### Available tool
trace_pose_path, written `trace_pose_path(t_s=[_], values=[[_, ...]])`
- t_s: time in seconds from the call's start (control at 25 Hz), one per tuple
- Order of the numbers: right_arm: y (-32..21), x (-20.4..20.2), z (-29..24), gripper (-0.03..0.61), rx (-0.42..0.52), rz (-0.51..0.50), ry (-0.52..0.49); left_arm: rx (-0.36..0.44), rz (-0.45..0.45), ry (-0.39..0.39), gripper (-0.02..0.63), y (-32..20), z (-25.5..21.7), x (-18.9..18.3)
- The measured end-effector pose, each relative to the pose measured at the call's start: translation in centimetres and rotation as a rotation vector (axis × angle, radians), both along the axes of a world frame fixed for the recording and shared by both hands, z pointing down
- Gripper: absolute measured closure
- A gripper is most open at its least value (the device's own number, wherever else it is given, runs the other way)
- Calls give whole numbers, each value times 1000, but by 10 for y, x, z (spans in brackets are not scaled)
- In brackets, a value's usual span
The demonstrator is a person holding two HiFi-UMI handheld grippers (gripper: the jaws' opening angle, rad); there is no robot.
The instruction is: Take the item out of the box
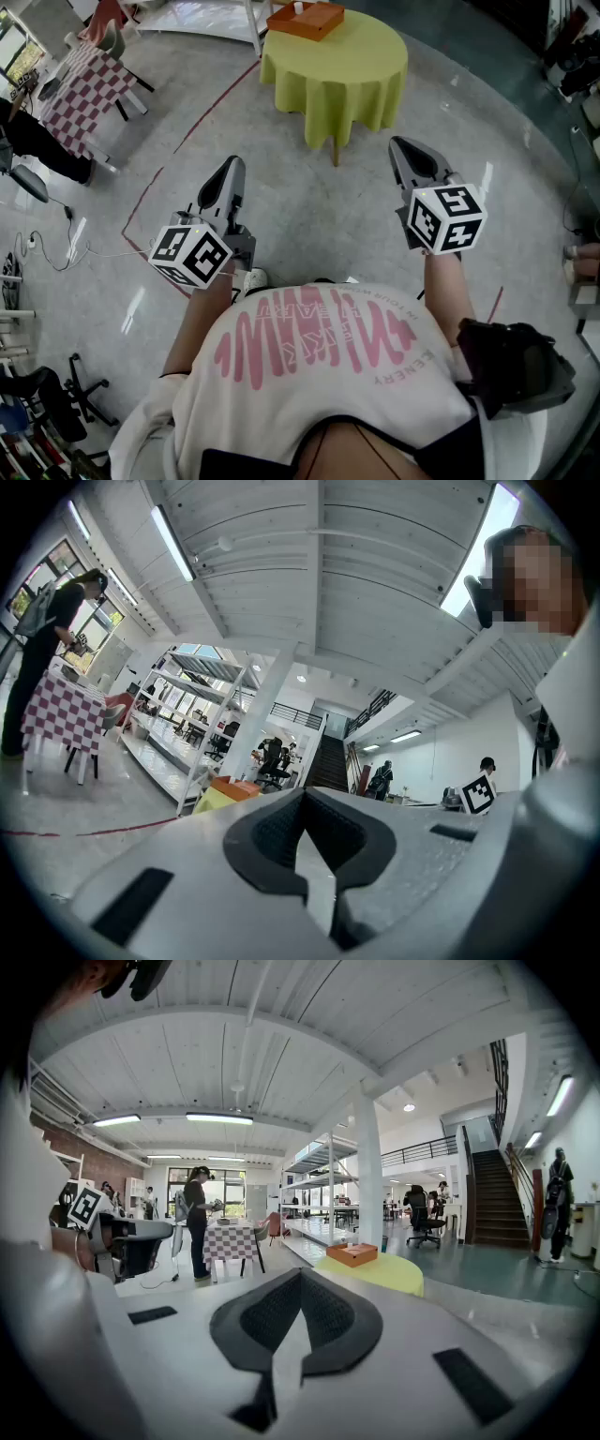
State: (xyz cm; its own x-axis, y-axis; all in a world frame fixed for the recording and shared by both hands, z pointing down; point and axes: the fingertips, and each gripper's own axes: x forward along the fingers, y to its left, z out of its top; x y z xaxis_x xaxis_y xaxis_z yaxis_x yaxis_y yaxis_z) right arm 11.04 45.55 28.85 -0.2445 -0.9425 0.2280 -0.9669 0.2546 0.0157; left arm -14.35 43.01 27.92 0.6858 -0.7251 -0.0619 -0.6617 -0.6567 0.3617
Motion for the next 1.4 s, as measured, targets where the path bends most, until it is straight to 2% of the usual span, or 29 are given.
trace_pose_path(t_s=[0.48,0.88,1.08,1.4], values=[[0,8,-4,574,12,9,9,7,-13,14,607,-3,-2,-1],[-4,24,-36,572,102,12,-75,80,-59,43,606,-10,-29,-5],[-9,23,-33,572,78,-15,-63,81,-70,47,606,-7,-34,-5],[-27,17,-8,572,13,-36,-72,17,-88,40,606,-24,-15,-12]])
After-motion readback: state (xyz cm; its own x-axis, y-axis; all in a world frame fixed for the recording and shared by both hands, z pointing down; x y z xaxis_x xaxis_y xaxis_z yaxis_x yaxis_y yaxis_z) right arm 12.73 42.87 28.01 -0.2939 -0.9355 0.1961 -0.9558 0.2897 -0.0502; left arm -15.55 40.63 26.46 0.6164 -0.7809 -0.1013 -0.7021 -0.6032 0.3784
